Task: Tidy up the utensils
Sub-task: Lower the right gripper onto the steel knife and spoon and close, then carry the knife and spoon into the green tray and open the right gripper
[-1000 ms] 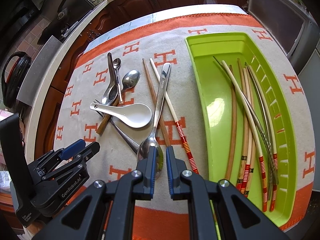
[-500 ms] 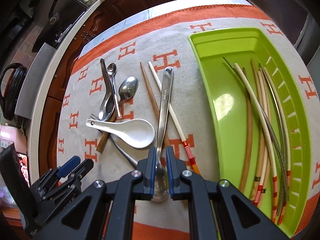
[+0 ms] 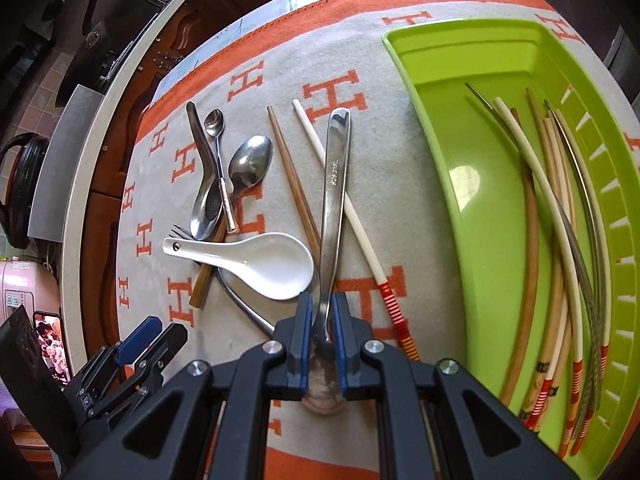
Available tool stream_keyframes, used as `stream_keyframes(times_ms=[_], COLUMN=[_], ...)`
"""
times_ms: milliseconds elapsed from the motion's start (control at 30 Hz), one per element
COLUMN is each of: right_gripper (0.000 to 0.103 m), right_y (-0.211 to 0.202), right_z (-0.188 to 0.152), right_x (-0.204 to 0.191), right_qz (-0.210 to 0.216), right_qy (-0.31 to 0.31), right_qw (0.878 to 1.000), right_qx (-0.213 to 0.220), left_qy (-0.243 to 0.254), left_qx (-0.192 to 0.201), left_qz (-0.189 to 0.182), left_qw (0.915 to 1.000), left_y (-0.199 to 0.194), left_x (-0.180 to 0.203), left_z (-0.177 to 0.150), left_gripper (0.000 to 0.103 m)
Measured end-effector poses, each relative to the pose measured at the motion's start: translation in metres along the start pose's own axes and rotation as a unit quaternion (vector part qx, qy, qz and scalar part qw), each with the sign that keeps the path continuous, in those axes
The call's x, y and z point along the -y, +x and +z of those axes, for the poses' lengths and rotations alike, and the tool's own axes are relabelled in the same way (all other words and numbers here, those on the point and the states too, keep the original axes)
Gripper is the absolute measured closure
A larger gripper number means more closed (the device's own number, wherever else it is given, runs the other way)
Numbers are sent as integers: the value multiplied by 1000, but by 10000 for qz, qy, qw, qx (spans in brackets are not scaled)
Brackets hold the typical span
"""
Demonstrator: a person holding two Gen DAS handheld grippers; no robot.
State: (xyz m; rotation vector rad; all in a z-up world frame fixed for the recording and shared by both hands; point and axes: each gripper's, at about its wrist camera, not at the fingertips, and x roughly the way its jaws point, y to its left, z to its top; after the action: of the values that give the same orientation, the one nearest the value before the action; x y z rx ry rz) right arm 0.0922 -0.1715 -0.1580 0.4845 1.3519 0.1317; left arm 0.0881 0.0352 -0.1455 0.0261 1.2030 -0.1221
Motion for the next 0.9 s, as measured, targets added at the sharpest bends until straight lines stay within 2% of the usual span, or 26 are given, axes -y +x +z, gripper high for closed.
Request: stream_keyframes(times_ms=[467,600,900], right_gripper=[91,95,101], right_y=[14,16,2], right_z=[1,0,-12], right_x=[8,9,17], right_qz=[580,804,1014], right_qy=[368,479,605], right_qw=[9973,9955,9929], right_qx=[-260,-165,133], left_qy=[46,81,133], left_qx=[9,18,55], left_qz=[-17,-10,1], left_qw=[10000,10000,9999], left_y=[0,0,-4], left_x=[2,4,7], left_z=[-1,-1,-2], left_gripper=[67,67,67])
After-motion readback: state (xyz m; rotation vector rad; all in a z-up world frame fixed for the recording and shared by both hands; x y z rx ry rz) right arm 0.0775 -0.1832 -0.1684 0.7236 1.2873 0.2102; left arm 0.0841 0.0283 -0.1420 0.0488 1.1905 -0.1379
